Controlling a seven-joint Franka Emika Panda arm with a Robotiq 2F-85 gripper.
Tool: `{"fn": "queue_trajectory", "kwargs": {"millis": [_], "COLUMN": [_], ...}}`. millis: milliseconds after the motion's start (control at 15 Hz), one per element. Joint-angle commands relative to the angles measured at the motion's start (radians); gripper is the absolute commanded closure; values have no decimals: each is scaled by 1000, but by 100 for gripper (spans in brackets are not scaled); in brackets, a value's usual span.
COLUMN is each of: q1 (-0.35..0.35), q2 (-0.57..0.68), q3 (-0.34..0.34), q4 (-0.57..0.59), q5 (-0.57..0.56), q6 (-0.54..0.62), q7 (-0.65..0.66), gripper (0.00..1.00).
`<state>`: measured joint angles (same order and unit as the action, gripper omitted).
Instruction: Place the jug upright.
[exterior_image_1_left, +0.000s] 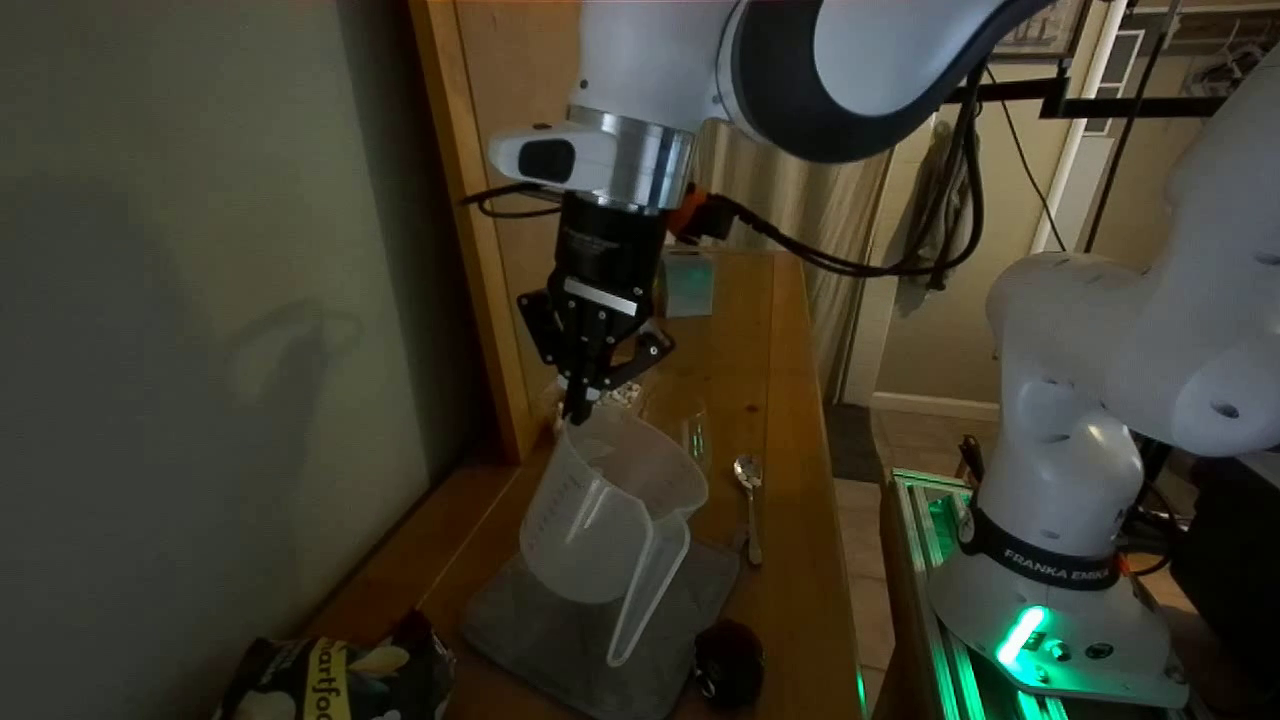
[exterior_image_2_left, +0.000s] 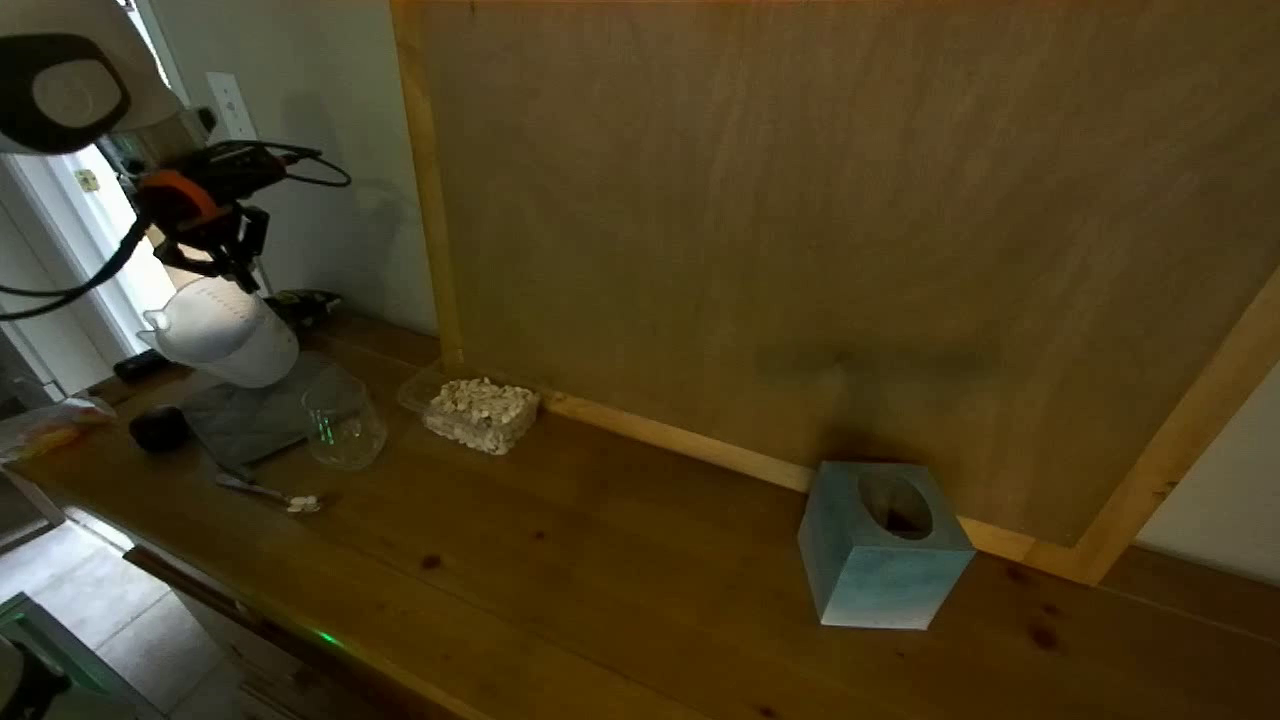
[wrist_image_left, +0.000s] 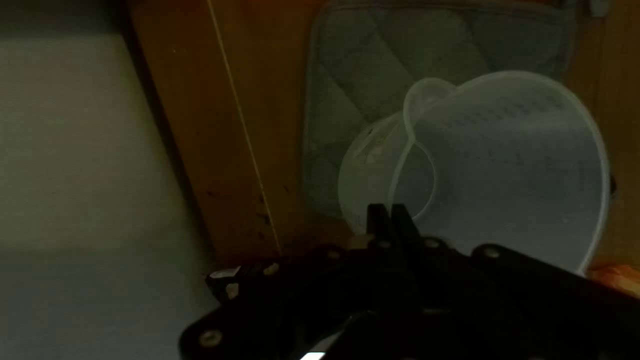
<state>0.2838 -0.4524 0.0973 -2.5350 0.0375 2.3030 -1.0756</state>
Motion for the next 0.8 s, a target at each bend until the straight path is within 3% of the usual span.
{"fn": "queue_trajectory", "kwargs": {"millis": [0, 200, 733], "q1": [1, -11, -48], "q2": [-1, 23, 189], "q3": [-15, -37, -72], "q4": [92, 157, 249], "q5": [-1, 18, 83], "q6": [-188, -278, -319], "q7": [40, 49, 99], "gripper": [99, 99, 99]}}
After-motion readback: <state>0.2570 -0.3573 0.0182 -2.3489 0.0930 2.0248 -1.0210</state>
